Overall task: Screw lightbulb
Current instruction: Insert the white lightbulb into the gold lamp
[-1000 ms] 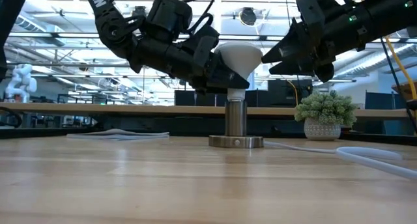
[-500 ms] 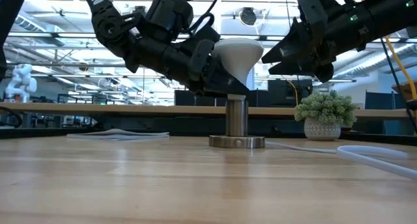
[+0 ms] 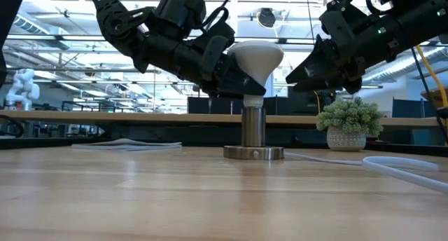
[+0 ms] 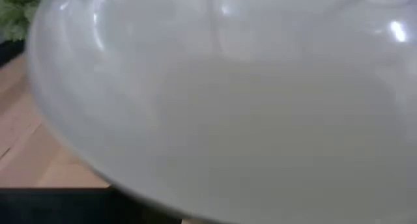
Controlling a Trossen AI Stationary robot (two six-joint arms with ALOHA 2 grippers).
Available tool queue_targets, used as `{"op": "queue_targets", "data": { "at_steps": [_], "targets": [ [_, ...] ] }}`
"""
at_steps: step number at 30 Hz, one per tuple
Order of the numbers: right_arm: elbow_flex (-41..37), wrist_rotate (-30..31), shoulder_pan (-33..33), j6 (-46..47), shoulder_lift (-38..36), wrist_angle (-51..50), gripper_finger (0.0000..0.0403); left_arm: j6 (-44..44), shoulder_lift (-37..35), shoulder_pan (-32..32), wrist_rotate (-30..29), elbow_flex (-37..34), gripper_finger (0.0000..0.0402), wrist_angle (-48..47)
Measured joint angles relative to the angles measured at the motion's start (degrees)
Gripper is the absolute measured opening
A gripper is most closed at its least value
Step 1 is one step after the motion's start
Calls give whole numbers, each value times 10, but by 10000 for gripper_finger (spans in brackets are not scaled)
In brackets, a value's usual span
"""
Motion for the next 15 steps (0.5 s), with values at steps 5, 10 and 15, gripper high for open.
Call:
{"op": "queue_targets", "data": {
  "at_steps": [5, 10, 15],
  "targets": [
    [0, 0, 0, 17, 21, -2, 179, 0, 0, 1, 1, 0, 183, -6],
    [0, 0, 0, 26, 30, -6, 78, 0, 0, 1, 0, 0, 183, -8],
    [0, 0, -9, 9, 30, 4, 10, 1, 0, 1, -6, 0, 183, -8]
  ]
}}
